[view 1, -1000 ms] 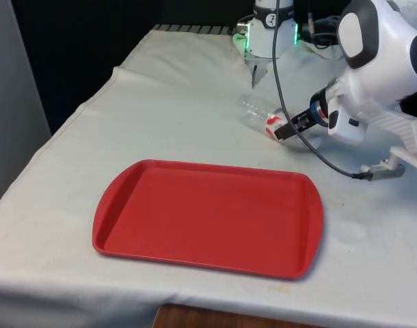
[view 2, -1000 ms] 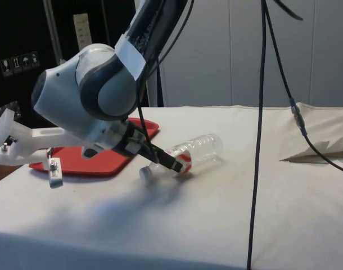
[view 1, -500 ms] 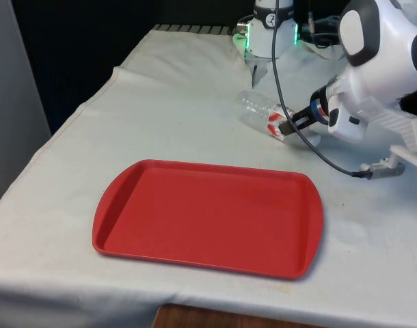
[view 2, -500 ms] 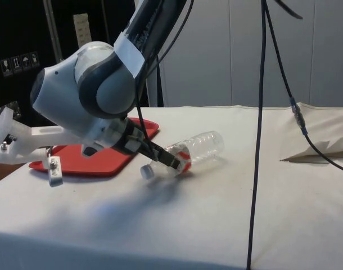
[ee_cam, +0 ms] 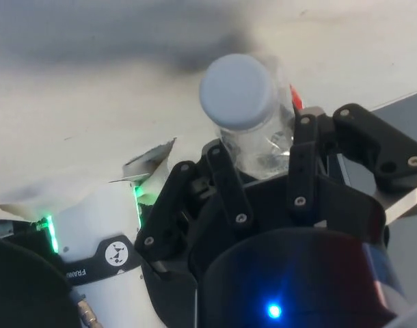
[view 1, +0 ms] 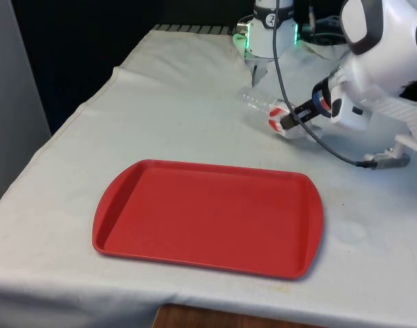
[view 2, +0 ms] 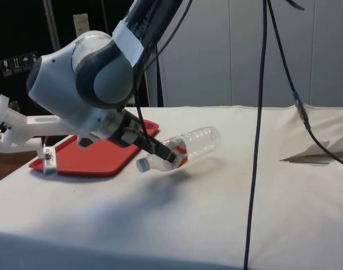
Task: Place the bottle upright on the tray.
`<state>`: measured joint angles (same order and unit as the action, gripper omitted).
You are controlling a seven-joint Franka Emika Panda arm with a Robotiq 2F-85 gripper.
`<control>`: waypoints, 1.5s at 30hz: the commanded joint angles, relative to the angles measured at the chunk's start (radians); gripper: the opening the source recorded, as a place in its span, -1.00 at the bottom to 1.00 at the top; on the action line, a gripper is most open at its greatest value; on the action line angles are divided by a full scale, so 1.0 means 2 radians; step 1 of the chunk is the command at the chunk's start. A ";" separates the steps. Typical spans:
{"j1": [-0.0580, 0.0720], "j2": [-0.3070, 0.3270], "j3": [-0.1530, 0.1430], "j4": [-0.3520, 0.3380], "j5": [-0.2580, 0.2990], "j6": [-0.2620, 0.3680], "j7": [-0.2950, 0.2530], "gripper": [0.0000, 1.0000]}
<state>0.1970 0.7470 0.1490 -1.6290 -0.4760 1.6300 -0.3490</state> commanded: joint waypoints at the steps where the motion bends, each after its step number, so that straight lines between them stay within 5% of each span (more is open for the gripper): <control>1: -0.001 -0.004 0.001 -0.004 0.002 0.003 0.001 -0.32; 21: 0.000 -0.036 0.000 -0.016 0.003 0.000 0.001 -0.32; 37: -0.005 -0.070 0.000 -0.026 0.010 0.002 -0.005 -0.32; 44: -0.012 -0.086 0.002 -0.032 0.017 0.011 -0.013 -0.32; 45: -0.008 -0.080 0.000 -0.026 0.013 0.002 -0.010 -0.32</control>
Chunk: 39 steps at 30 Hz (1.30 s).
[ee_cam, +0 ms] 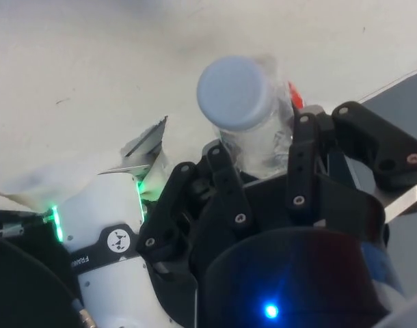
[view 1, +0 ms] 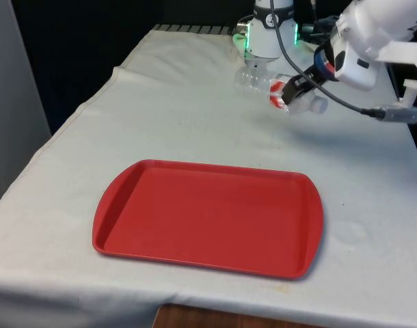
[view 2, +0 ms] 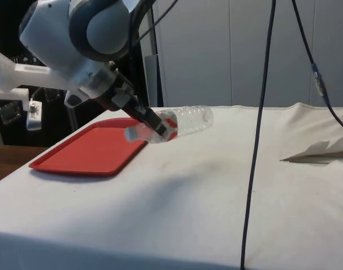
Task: Place the bottle upright on the tray.
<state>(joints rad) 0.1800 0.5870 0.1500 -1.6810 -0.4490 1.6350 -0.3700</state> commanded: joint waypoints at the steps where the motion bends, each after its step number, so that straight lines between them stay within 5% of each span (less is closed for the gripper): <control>1: -0.004 -0.008 0.001 -0.006 0.004 0.009 -0.003 -0.32; 12: -0.012 -0.028 0.001 -0.008 0.013 0.010 -0.014 -0.32; 24: -0.011 -0.040 -0.001 -0.007 0.016 0.002 -0.015 -0.32; 39: -0.016 -0.055 -0.001 -0.022 0.018 0.048 -0.008 -0.32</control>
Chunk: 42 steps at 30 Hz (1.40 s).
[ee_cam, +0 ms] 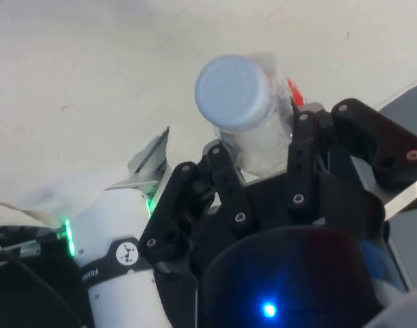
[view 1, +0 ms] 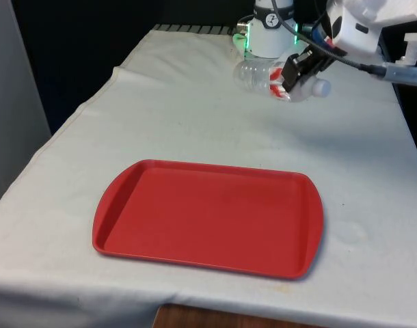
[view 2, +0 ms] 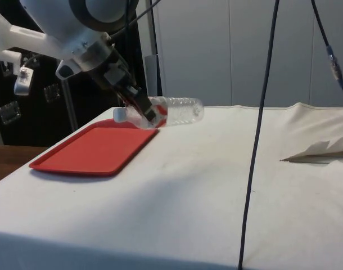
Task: Place the bottle upright on the tray.
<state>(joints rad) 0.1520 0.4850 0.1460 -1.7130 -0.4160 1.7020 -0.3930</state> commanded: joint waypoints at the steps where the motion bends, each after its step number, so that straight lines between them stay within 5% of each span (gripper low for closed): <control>1: 0.000 -0.001 0.000 -0.001 0.000 0.004 0.002 -0.32; 6: -0.004 -0.009 0.001 -0.013 0.003 0.028 0.004 -0.32; 25: -0.010 -0.034 -0.001 -0.036 0.008 0.023 0.003 -0.32; 32: -0.016 -0.057 -0.008 -0.054 0.017 0.050 -0.002 -0.32; 42: -0.015 -0.057 -0.016 -0.059 0.019 0.076 0.000 -0.32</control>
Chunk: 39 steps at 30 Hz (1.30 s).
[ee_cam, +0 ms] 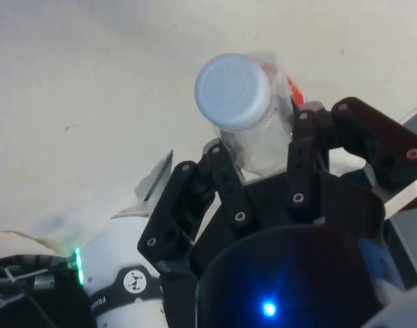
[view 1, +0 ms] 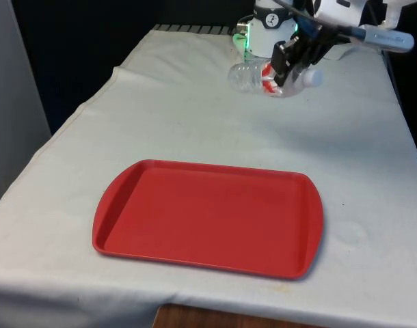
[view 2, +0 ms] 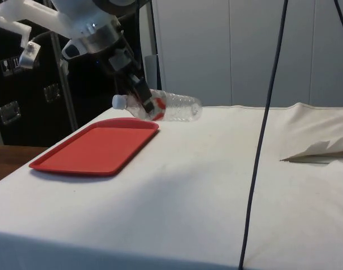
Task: Place the bottle upright on the tray.
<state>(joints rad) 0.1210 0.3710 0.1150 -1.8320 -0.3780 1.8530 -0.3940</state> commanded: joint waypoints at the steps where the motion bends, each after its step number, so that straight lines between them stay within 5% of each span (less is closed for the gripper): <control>1: -0.003 -0.005 0.000 -0.006 0.002 0.014 -0.001 -0.32; 14: -0.006 -0.015 -0.011 -0.026 0.008 0.072 -0.001 -0.32; 32: -0.006 -0.048 -0.024 -0.047 0.012 0.091 -0.002 -0.32; 39: -0.007 -0.053 -0.028 -0.059 0.016 0.132 0.003 -0.32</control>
<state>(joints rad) 0.1090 0.2720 0.0590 -1.9420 -0.3520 2.1030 -0.3880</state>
